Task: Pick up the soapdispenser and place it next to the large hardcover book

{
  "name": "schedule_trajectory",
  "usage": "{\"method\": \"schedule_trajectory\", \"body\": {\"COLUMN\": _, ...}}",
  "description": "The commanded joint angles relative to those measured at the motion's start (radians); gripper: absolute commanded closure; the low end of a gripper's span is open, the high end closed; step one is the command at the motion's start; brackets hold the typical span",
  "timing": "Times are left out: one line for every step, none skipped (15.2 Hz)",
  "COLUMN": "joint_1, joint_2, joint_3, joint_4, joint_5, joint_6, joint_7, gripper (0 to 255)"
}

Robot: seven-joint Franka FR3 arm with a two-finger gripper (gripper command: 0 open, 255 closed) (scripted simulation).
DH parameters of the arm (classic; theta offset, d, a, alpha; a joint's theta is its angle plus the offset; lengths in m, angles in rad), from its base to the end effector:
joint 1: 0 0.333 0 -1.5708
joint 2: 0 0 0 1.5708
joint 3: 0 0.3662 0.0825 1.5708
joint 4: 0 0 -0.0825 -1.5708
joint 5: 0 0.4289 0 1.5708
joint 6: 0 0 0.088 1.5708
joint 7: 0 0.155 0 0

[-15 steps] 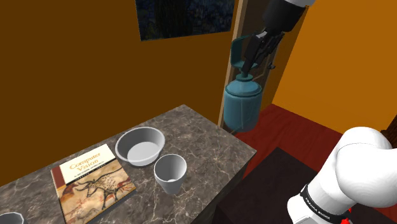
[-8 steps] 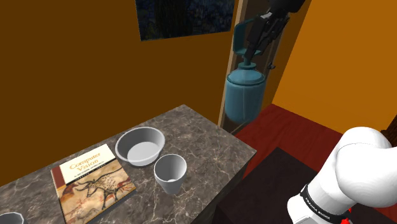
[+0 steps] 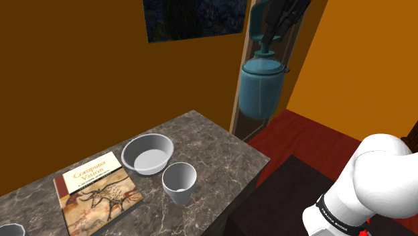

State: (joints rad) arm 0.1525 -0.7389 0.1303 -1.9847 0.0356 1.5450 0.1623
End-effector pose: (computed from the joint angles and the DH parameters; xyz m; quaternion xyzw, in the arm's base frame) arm 0.3055 0.1212 0.7488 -0.9875 -0.0524 -0.1488 0.0047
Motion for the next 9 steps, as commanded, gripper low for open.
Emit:
{"method": "schedule_trajectory", "body": {"joint_1": -0.002, "joint_2": 0.018, "joint_3": 0.000, "joint_4": 0.043, "joint_5": -0.002, "joint_6": -0.025, "joint_7": 0.000, "gripper": 255}}
{"method": "schedule_trajectory", "body": {"joint_1": -0.003, "joint_2": 0.026, "joint_3": 0.000, "joint_4": 0.064, "joint_5": -0.002, "joint_6": -0.037, "joint_7": 0.000, "gripper": 255}}
{"method": "schedule_trajectory", "body": {"joint_1": -0.003, "joint_2": 0.035, "joint_3": 0.000, "joint_4": 0.085, "joint_5": -0.003, "joint_6": -0.049, "joint_7": 0.001, "gripper": 255}}
{"method": "schedule_trajectory", "body": {"joint_1": -0.004, "joint_2": 0.044, "joint_3": 0.000, "joint_4": 0.106, "joint_5": -0.004, "joint_6": -0.061, "joint_7": 0.001, "gripper": 255}}
{"method": "schedule_trajectory", "body": {"joint_1": -0.004, "joint_2": 0.047, "joint_3": 0.000, "joint_4": 0.113, "joint_5": -0.004, "joint_6": -0.065, "joint_7": 0.001, "gripper": 255}}
{"method": "schedule_trajectory", "body": {"joint_1": -0.002, "joint_2": 0.043, "joint_3": 0.020, "joint_4": 0.093, "joint_5": 0.003, "joint_6": -0.048, "joint_7": 0.021, "gripper": 255}}
{"method": "schedule_trajectory", "body": {"joint_1": 0.001, "joint_2": 0.041, "joint_3": 0.039, "joint_4": 0.074, "joint_5": 0.010, "joint_6": -0.031, "joint_7": 0.041, "gripper": 255}}
{"method": "schedule_trajectory", "body": {"joint_1": 0.004, "joint_2": 0.039, "joint_3": 0.059, "joint_4": 0.056, "joint_5": 0.017, "joint_6": -0.014, "joint_7": 0.062, "gripper": 255}}
{"method": "schedule_trajectory", "body": {"joint_1": 0.007, "joint_2": 0.039, "joint_3": 0.079, "joint_4": 0.040, "joint_5": 0.024, "joint_6": 0.003, "joint_7": 0.082, "gripper": 255}}
